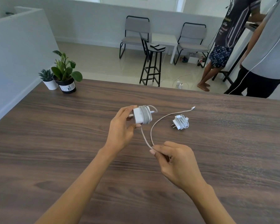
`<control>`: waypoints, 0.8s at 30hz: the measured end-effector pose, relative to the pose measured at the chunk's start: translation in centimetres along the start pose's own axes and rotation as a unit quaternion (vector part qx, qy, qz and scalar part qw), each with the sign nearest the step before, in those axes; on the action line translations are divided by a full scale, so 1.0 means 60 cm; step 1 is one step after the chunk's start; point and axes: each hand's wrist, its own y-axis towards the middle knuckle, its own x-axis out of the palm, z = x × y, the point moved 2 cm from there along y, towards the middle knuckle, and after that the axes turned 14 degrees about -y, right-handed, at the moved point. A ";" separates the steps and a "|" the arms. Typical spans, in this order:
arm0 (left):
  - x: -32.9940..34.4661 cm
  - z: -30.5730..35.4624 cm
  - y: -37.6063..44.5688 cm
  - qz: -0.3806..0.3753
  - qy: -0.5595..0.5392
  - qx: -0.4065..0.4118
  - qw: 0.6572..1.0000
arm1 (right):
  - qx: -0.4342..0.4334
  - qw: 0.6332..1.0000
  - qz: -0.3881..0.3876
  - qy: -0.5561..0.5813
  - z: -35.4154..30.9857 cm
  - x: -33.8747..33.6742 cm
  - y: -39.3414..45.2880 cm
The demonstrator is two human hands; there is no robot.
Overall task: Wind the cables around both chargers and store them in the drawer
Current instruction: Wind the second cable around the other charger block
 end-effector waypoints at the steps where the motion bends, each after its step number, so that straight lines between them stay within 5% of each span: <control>1: 0.002 -0.001 -0.003 -0.002 0.007 0.008 1.000 | -0.010 1.000 0.002 0.002 -0.004 -0.009 0.002; 15: 0.006 0.021 -0.055 -0.084 -0.106 -0.020 0.991 | -0.016 0.990 0.102 0.097 0.030 -0.082 0.122; 24: 0.003 0.073 -0.075 -0.117 -0.167 -0.022 0.979 | 0.032 0.974 0.072 0.212 0.057 -0.045 0.161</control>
